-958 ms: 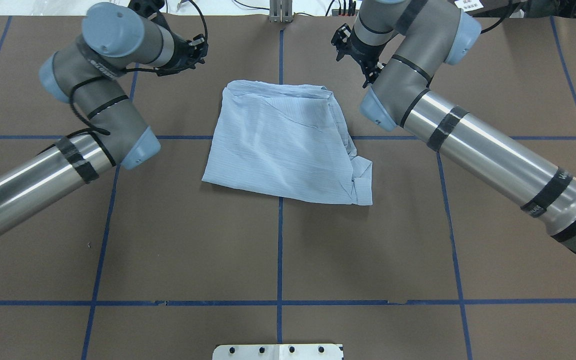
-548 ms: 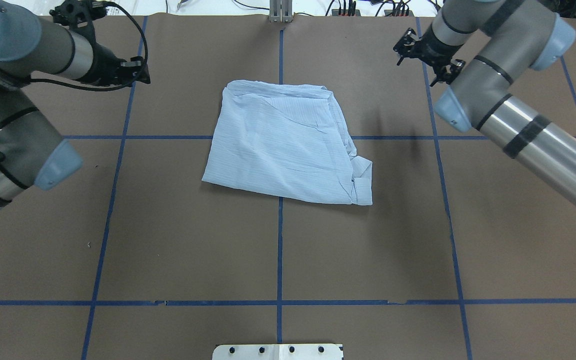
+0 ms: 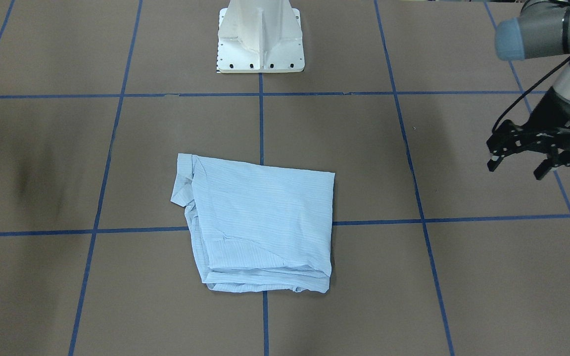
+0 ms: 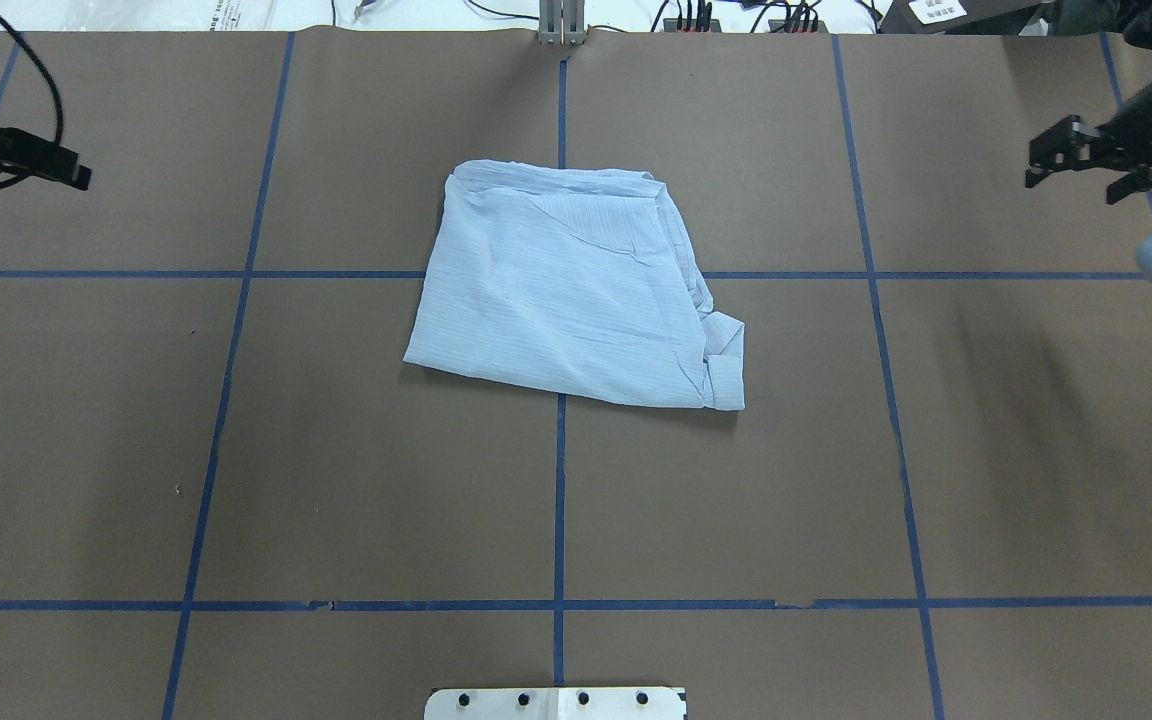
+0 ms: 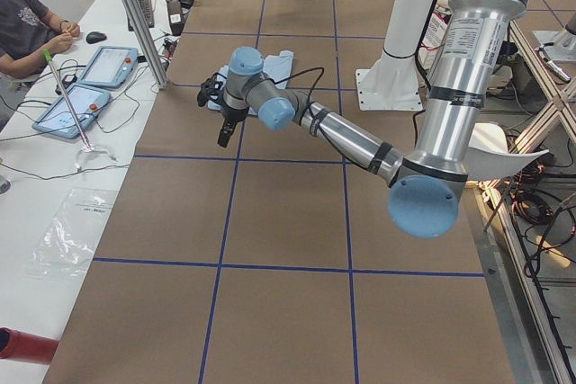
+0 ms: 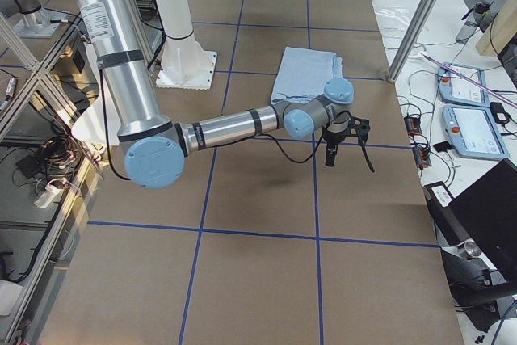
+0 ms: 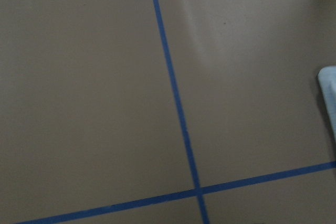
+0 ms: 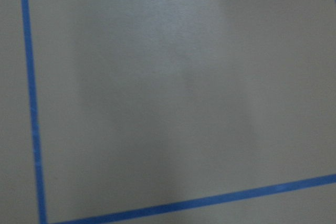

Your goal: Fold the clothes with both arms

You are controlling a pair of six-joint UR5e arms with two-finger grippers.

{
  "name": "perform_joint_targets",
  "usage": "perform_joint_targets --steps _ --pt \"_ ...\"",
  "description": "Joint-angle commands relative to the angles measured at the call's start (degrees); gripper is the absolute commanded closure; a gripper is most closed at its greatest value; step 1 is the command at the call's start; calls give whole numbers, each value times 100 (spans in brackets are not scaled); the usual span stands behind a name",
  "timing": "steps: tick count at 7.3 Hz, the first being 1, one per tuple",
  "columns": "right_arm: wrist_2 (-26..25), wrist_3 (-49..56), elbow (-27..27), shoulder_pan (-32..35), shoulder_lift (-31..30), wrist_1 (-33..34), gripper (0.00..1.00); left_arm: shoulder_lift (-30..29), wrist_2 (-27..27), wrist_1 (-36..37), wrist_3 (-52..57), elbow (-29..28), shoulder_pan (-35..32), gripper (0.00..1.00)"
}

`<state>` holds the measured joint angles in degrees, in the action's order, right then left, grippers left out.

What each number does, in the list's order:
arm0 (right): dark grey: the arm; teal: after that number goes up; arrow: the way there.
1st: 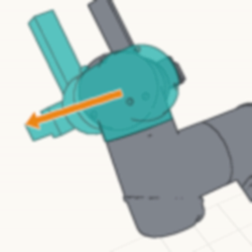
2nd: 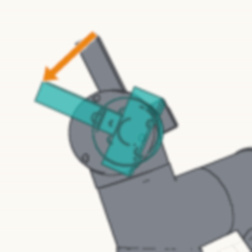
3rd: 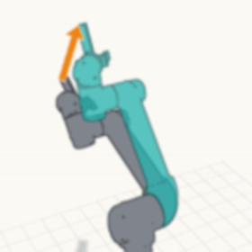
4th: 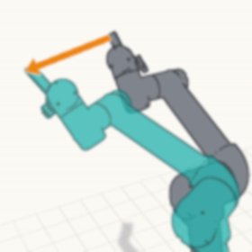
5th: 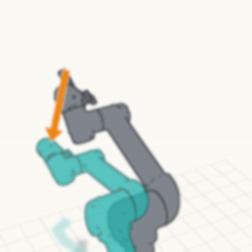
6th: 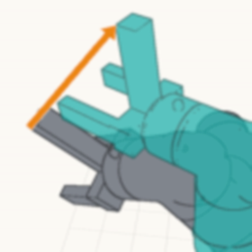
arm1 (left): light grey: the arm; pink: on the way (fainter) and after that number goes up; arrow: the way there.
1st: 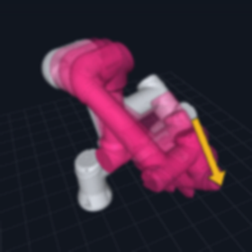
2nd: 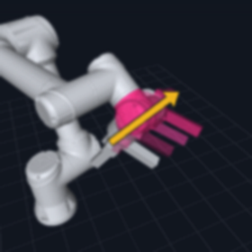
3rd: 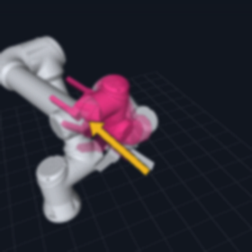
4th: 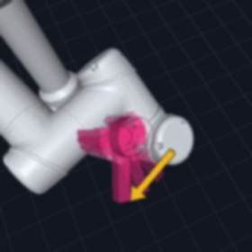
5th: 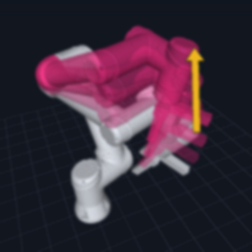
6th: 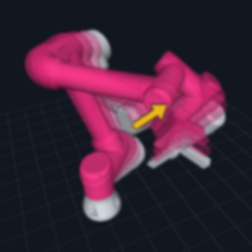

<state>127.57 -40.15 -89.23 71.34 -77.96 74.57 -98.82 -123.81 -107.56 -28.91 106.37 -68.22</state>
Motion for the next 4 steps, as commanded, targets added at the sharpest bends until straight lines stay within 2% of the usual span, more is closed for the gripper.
perform_joint_targets --steps 1,3,4 --pt "188 2047 -244 799 -947 75 0 494 -170 42 1260 -80 -986 0" --pt "198 3261 -331 1276 -1238 600 0 1012 -922 -132 2464 -571 -1577 0" --pt "206 3546 -341 1434 -1318 690 0 1179 -926 -186 2452 -608 -1641 0"
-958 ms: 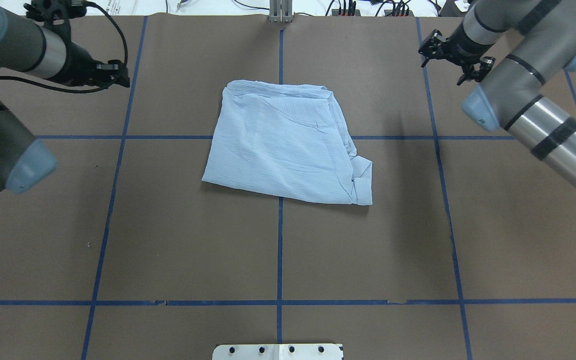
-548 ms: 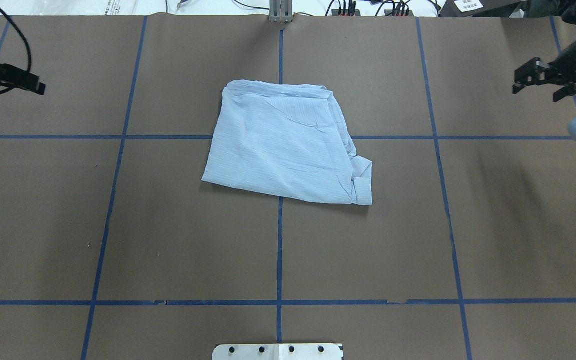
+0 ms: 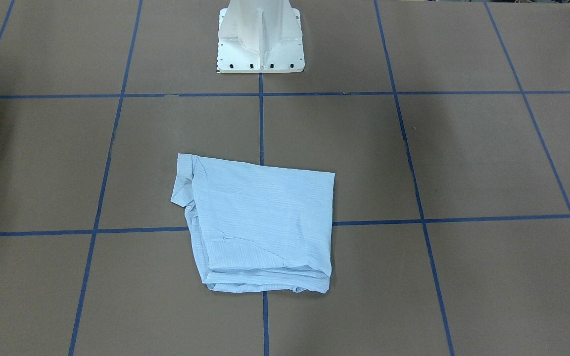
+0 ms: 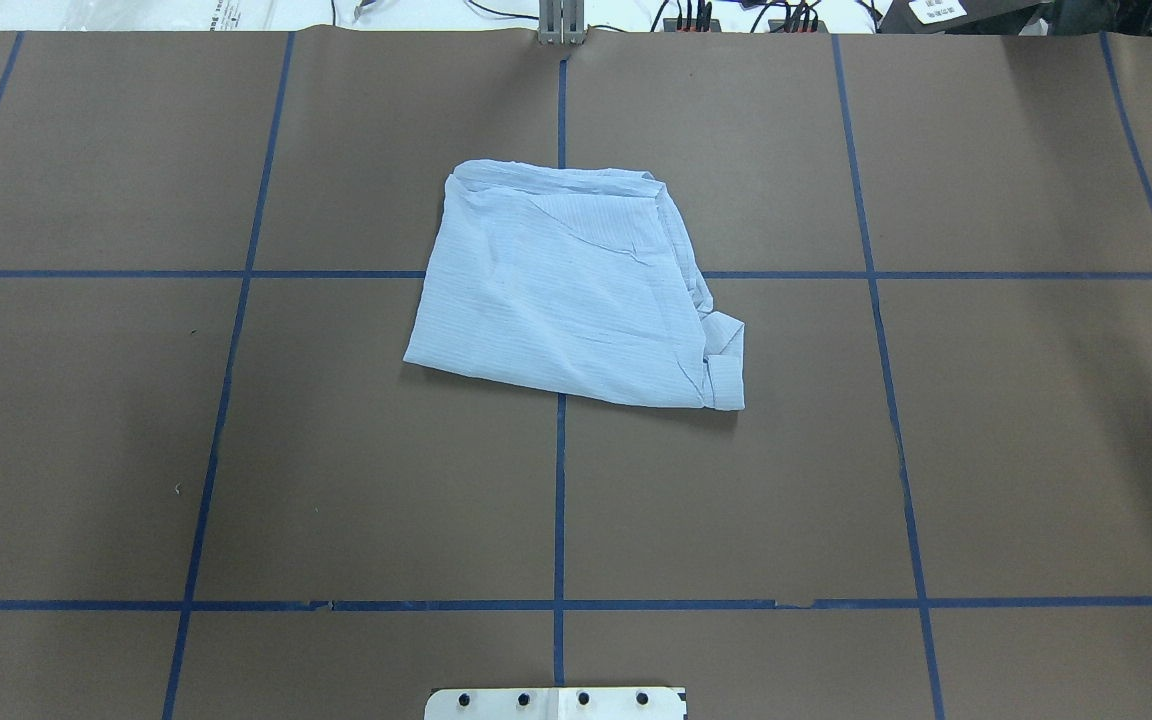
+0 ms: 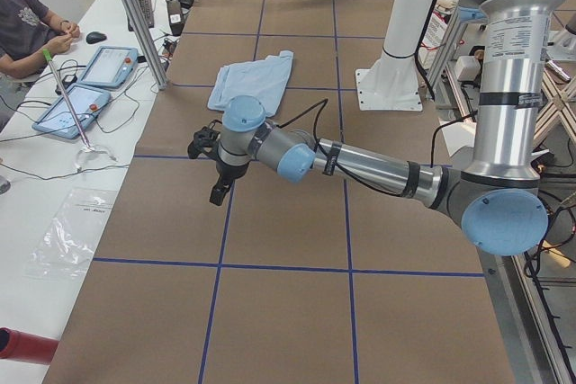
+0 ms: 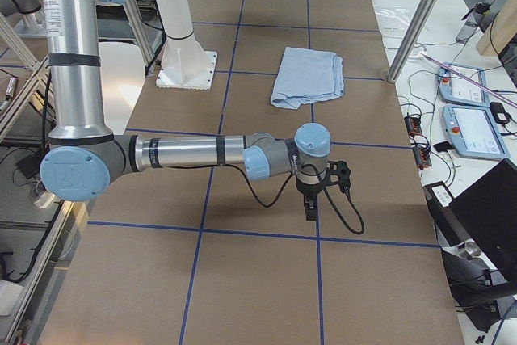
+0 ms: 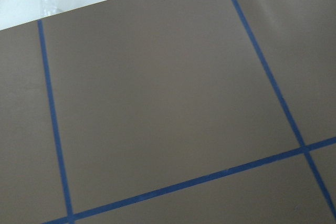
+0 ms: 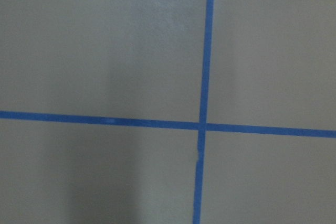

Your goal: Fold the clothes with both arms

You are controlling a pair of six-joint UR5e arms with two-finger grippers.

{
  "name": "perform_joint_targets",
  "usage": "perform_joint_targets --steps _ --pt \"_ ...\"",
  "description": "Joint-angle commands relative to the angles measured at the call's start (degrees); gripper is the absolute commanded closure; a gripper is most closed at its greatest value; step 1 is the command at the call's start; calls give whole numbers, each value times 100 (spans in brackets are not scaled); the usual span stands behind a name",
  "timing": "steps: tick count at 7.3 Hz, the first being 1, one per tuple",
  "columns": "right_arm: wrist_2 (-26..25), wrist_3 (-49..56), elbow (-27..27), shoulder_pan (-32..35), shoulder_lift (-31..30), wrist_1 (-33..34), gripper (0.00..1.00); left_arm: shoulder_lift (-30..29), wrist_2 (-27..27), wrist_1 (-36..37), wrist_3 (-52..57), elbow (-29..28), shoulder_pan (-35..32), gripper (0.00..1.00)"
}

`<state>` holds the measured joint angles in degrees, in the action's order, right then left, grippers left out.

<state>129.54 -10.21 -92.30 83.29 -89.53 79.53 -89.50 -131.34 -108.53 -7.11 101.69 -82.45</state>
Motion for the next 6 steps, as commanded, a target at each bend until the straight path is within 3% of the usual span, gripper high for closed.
perform_joint_targets --steps 1,3,4,6 --pt "1 555 -86 231 -274 229 0 380 -155 -98 306 -358 -288 0" --pt "71 459 -104 223 -302 229 0 809 -33 -342 306 -291 -507 0" --pt "211 459 -104 222 -302 238 0 1116 290 -988 263 -342 -500 0" --pt "378 415 -122 222 -276 421 0 1138 293 -1074 245 -342 -509 0"
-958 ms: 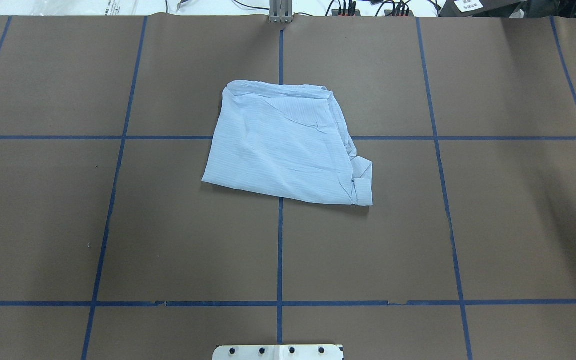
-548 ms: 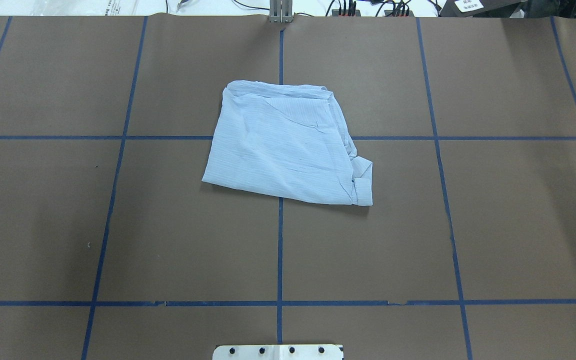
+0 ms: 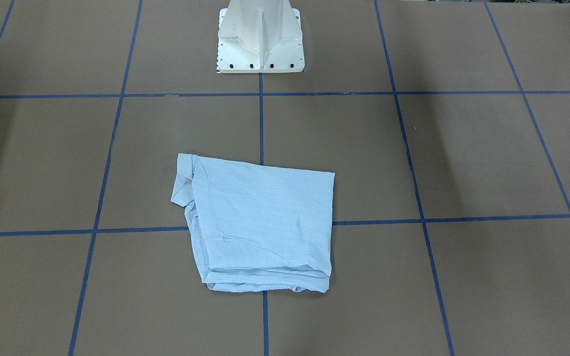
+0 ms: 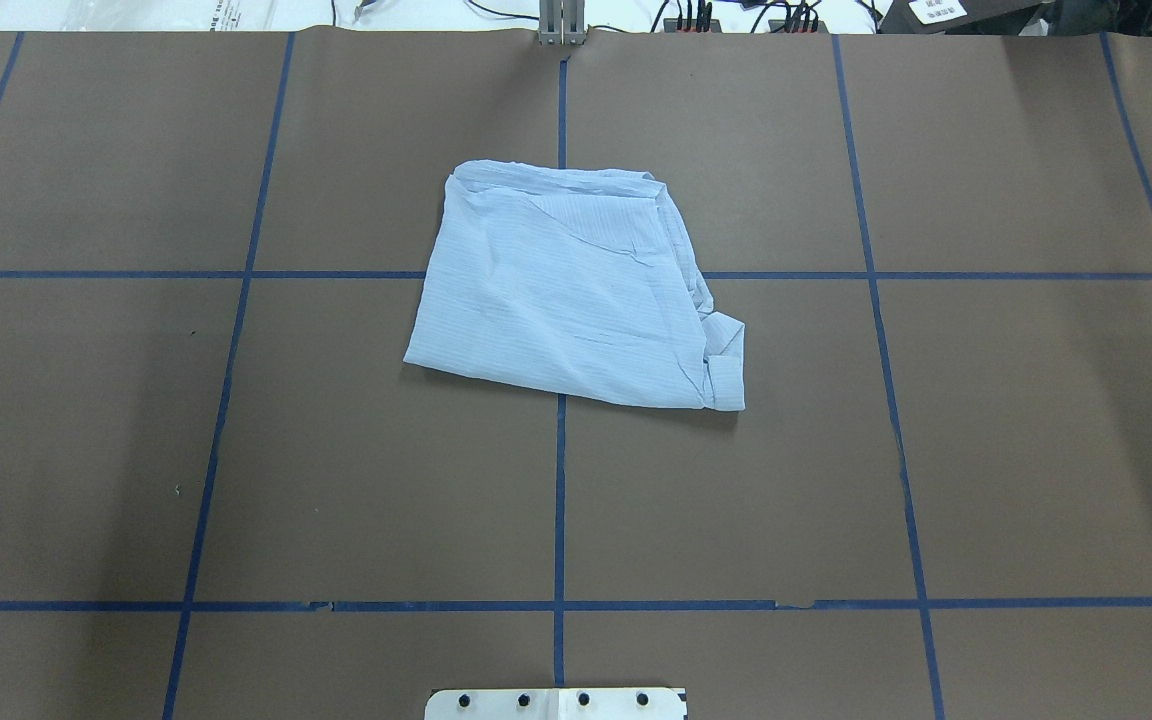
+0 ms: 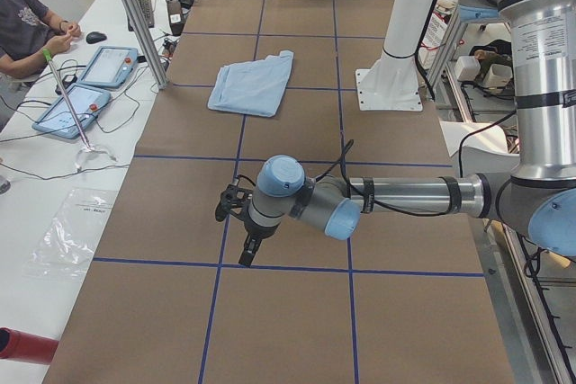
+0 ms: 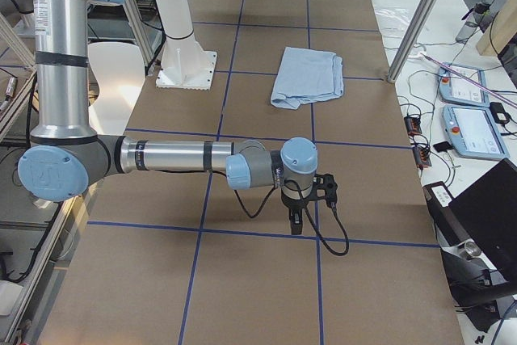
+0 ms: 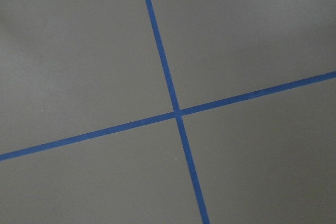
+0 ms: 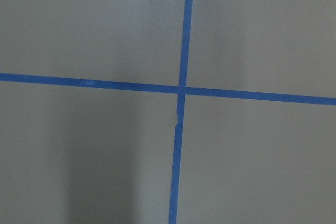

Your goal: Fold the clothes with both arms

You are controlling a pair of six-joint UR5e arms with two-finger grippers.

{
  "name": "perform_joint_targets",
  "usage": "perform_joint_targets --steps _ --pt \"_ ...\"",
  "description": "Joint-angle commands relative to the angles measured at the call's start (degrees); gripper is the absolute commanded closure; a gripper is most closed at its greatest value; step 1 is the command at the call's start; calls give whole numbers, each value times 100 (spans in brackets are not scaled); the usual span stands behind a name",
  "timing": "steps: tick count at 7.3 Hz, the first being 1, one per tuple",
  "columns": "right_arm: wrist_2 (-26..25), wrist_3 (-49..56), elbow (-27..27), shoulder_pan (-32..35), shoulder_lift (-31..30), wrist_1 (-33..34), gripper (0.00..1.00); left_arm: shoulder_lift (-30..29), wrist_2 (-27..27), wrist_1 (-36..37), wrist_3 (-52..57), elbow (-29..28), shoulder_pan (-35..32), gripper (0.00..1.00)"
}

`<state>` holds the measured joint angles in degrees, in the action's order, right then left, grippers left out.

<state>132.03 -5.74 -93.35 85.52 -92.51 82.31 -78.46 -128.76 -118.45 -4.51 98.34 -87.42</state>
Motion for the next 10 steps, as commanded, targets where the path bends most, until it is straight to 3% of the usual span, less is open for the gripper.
perform_joint_targets --steps 1,3,5,10 --pt "217 -93 -330 -9 83 641 0 7 9 -81 -93 9 -3 0" --pt "192 -321 -719 -96 49 1092 0 15 -61 -116 -191 1 -3 0" --pt "218 -252 -694 -106 -13 1077 0 76 -717 -99 -190 53 -12 0" --pt "210 -313 -694 -149 -57 1068 0 129 -712 -257 -243 80 -12 0"
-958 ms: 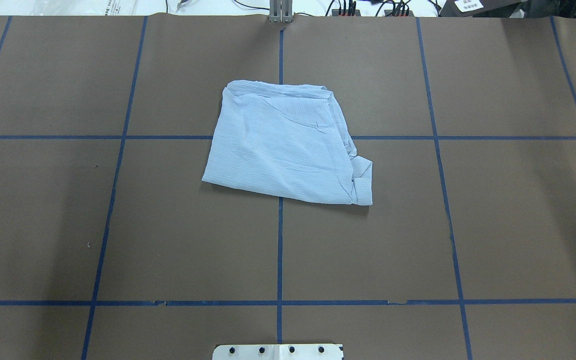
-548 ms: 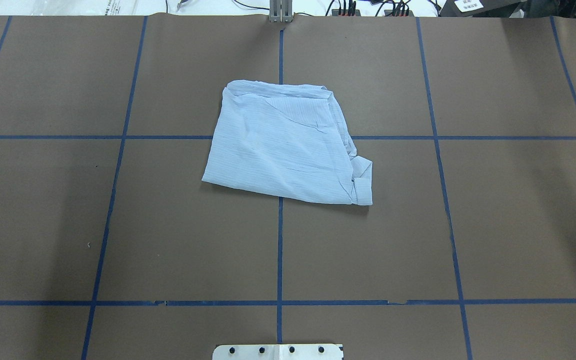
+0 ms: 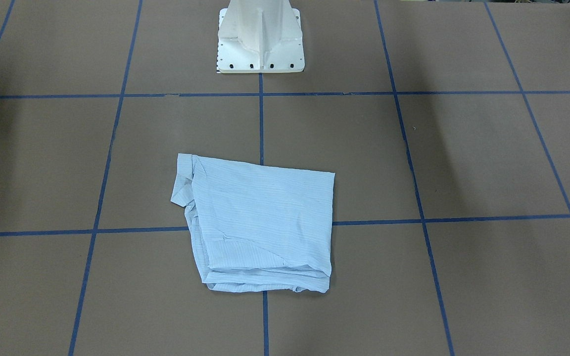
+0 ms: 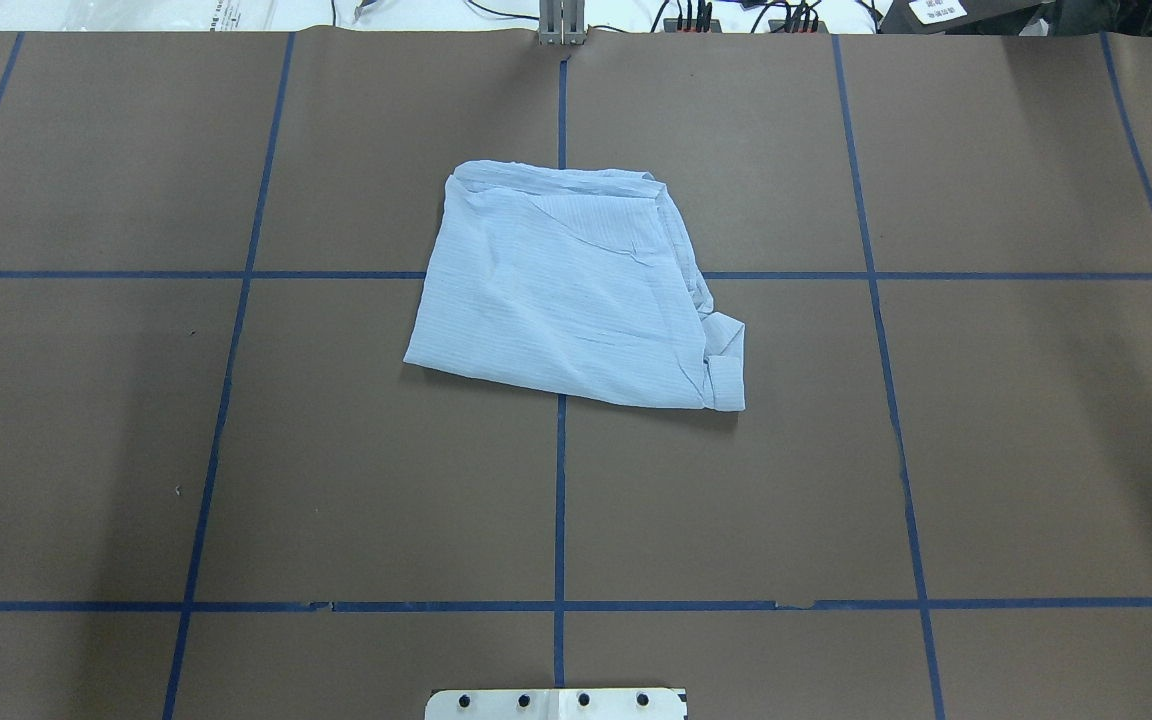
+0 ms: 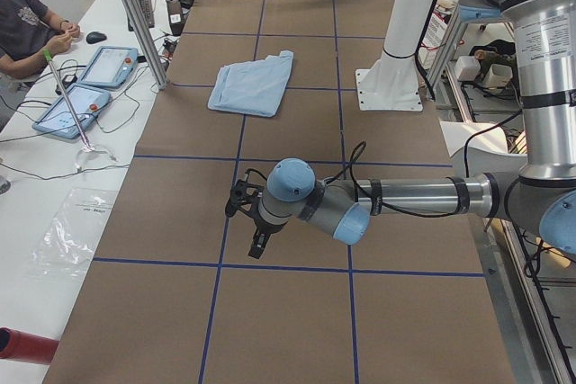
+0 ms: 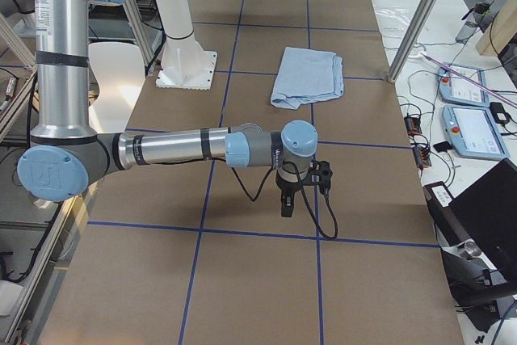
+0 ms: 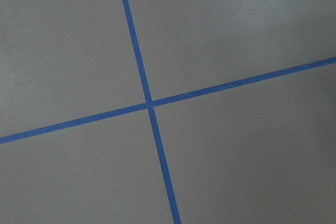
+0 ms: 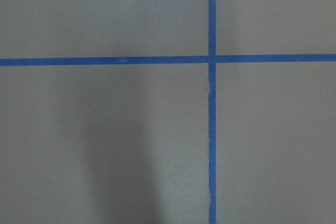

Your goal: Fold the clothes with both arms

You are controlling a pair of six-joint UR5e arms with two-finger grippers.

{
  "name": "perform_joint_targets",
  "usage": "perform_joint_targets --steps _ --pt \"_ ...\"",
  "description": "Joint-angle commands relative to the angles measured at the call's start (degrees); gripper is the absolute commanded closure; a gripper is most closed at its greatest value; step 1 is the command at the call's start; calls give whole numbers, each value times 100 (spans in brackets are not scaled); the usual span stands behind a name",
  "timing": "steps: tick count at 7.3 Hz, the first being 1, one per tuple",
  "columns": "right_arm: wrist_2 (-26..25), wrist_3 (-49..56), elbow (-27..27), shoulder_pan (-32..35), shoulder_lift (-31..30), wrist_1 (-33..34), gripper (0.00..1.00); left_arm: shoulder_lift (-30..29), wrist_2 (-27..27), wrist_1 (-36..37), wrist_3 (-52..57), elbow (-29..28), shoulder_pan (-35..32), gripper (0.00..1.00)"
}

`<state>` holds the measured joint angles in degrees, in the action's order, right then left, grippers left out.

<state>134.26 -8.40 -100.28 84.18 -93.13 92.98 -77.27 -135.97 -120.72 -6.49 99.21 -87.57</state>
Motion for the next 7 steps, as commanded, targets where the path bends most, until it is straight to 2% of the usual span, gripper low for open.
perform_joint_targets --steps 1,7 --pt "-31 31 0 -16 -3 -8 0 10 9 -31 -54 -7 3 0" --pt "-40 -56 61 -16 32 -8 0 -7 -52 171 -28 20 12 0"
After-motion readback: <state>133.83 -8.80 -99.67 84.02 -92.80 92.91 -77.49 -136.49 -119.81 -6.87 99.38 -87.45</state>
